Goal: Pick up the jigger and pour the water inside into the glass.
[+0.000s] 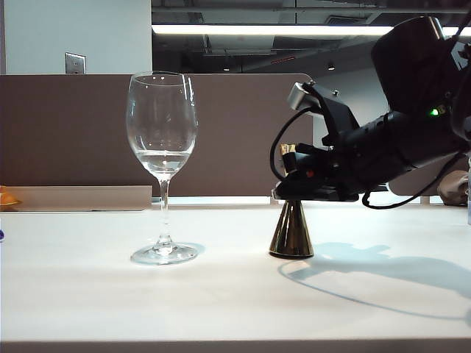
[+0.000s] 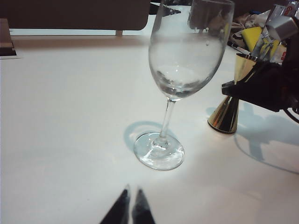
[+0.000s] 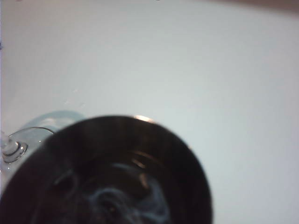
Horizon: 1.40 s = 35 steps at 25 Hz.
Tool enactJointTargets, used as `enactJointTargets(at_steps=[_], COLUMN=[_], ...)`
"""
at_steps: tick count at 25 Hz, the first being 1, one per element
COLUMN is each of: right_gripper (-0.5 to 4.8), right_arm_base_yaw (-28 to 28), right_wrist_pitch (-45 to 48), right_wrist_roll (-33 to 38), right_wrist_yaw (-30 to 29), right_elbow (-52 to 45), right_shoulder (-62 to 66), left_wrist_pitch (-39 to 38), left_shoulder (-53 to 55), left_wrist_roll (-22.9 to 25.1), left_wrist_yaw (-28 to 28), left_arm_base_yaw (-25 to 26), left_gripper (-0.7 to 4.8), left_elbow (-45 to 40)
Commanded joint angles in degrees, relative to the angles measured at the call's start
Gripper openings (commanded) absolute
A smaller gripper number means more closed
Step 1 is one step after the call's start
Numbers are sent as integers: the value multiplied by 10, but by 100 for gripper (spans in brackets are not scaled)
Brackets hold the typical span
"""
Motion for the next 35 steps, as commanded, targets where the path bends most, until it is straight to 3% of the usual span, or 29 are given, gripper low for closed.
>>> enactJointTargets(at_steps=[1,6,8,14,24,29,35], right_gripper=[60,34,1,-1,-1,-1,-1], right_arm_base_yaw=[0,0,0,0,0,0,0], right_wrist_pitch=[1,1,1,-26,-181,-339,-392], right_wrist_roll=[2,2,2,0,-46,-74,-119], right_wrist_yaw=[1,12,14,16,36,49,49], right_elbow=[0,0,0,5,65,194,268], right_shoulder=[-1,-1,-2,-20,-132,-146,-146], left_wrist_pitch=[1,1,1,1,1,1,1], left_shoulder=[1,1,1,1,1,1,1], left_wrist_roll=[0,0,0,0,0,0,0], left_wrist_yaw=[-1,-1,-1,-1,-1,-1,-1], left_arm_base_yaw=[1,1,1,1,1,1,1], left_gripper=[22,22,22,22,22,22,22], left_elbow=[-1,-1,-1,-1,-1,-1,-1])
